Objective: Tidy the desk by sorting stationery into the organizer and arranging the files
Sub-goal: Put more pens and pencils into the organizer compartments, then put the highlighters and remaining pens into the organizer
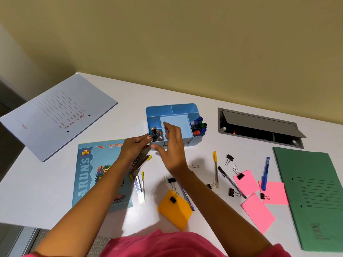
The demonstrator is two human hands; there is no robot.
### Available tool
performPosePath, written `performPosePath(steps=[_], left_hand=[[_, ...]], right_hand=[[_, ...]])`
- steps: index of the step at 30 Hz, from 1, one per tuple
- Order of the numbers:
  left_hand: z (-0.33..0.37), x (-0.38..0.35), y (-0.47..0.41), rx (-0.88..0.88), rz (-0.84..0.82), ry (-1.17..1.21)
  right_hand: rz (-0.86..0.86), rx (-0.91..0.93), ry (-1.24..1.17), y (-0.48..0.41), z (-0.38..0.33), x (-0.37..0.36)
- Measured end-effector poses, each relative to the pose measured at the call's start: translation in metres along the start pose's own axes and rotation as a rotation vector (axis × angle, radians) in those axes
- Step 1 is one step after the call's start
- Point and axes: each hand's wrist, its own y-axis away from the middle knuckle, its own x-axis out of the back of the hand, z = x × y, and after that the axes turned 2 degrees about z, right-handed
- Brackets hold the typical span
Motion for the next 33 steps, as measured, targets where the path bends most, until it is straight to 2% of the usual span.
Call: performPosePath(steps=[3,5,7,9,11,15,20,23,27,29,31,33], left_hand=[[-0.001,-0.003,-0.001,0.009,0.019,0.009],[-0.002,-0.003,0.0,0.018,0.024,0.015],[0.0,-0.002,0.0,0.03,0.02,0.029],[0.004,-0.002,0.002,0.066,-0.014,0.072],[0.008,-0.005,0.003,0.091,-0.048,0.106],[0.011,-0.011,0.003,0.107,-0.003,0.042],[0.008,-0.013,-0.002,0.104,-0.013,-0.024],[0.012,-0.018,0.0,0.094,-0.023,0.0],[0.014,-0.025,0.001,0.072,-0.014,-0.009],[0.01,-0.027,-0.001,0.063,0.019,-0.044],[-0.001,-0.029,-0.009,0.034,0.08,-0.082],[0.002,-0.035,-0.002,0.004,0.133,-0.111]], right_hand=[[0.194,0.14,-0.009,0.024,0.004,0.0],[0.204,0.144,0.06,0.04,0.008,-0.009],[0.111,0.183,0.2,0.054,0.015,-0.019],[-0.083,0.245,0.333,0.063,0.023,-0.029],[-0.232,0.198,0.397,0.067,0.022,-0.031],[-0.445,0.119,0.441,0.076,0.039,-0.057],[-0.569,0.022,0.58,0.071,0.023,-0.061],[-0.568,0.032,0.659,0.072,0.022,-0.059],[-0.447,0.02,0.58,0.077,0.046,-0.057],[-0.423,0.048,0.612,0.081,0.067,-0.057],[-0.383,0.098,0.637,0.08,0.053,-0.037],[-0.294,0.071,0.526,0.082,0.045,-0.02]])
